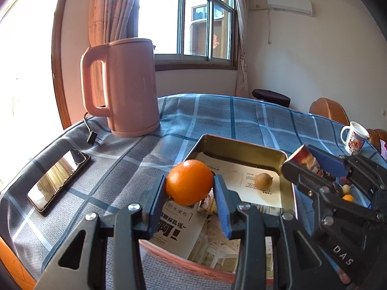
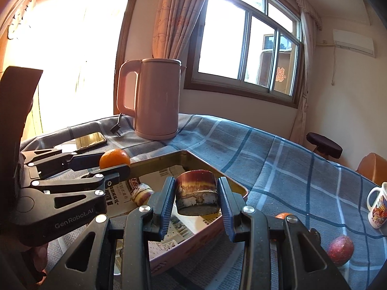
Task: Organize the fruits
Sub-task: 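Lower the orange into the tin with the left tool while the right tool lowers the cylinder piece in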
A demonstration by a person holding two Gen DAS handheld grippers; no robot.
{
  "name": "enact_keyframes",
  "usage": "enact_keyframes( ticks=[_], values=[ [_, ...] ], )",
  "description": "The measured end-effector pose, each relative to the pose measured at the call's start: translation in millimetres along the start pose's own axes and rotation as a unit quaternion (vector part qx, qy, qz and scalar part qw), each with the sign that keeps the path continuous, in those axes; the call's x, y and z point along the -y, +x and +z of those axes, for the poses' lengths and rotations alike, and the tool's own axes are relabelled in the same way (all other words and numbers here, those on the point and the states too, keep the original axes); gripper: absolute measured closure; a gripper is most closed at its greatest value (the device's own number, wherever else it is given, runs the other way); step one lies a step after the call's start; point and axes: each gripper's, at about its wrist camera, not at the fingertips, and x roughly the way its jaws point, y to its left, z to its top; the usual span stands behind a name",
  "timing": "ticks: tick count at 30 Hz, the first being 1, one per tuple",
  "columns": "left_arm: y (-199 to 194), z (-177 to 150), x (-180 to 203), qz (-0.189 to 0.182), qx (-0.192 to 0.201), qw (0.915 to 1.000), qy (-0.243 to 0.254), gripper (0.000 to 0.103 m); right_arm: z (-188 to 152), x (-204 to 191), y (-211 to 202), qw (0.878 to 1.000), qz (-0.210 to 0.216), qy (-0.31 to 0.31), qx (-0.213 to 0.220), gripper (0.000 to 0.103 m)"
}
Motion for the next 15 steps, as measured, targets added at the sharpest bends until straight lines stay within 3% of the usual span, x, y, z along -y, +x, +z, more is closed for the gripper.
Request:
enact_keyframes(
  ticks=[15],
  values=[
    [13, -5, 4, 0.002, -0.028, 0.9995, 0.012, 0.062, -2, -3, 23, 0.998, 0.025, -0.001, -0.052, 0.065]
  ],
)
